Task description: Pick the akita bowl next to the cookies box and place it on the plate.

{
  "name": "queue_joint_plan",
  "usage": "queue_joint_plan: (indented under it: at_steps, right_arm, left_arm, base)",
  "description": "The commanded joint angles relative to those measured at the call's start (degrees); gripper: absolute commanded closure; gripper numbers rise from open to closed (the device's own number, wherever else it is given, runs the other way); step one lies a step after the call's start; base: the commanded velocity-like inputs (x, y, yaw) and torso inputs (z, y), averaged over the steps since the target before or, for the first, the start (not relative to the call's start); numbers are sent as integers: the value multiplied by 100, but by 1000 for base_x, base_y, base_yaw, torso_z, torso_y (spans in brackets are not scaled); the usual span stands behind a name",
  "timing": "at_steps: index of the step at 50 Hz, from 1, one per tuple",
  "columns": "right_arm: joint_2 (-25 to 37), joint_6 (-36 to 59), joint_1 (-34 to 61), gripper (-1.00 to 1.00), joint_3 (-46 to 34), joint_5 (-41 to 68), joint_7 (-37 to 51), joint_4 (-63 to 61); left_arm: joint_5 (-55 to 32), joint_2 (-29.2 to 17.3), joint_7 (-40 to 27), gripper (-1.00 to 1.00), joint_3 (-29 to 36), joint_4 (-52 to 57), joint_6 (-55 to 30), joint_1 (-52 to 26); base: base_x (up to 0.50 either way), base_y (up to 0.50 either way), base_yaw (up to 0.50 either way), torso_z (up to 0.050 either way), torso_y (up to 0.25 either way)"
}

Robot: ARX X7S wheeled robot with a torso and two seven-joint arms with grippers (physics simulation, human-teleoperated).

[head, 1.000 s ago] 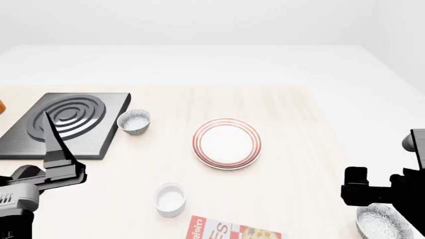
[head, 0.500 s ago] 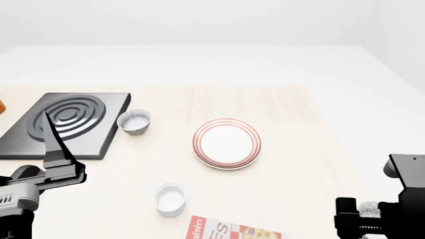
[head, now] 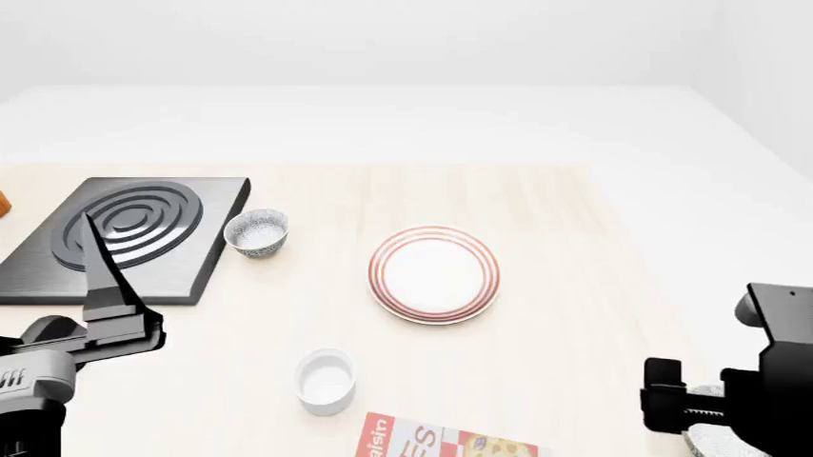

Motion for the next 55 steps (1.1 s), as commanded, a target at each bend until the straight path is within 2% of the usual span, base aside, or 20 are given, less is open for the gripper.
queue_joint_plan:
  at_steps: [1,13,18,31,55]
  right_arm:
    - [-197,-39,-176,-100,194,-530,-566,287]
    - [-281,-206,-366,-100,333,-919,-999,557]
    - [-379,-322,-309,-100,218,-1538,-1321,732]
    - [-397,-498,-364,-100,21,-2165,-1622,1008]
    - [-595,-605,-637,-100,-315,-2476,-2021,1205]
  left_arm:
    - [-10,-21,-24,-100,10,2,-6,4]
    - [-18,-41,-49,-100,21,1,-4,9]
    - [-19,-49,-63,-100,25,5,-16,10]
    - [-24,-70,-89,-100,37,1,-2,15]
    - [-43,-105,-136,-100,55,-3,11,23]
  base:
    - [0,0,0,0,0]
    - [0,0,0,0,0]
    - [0,0,0,0,0]
    - [0,0,0,0,0]
    - [0,0,0,0,0]
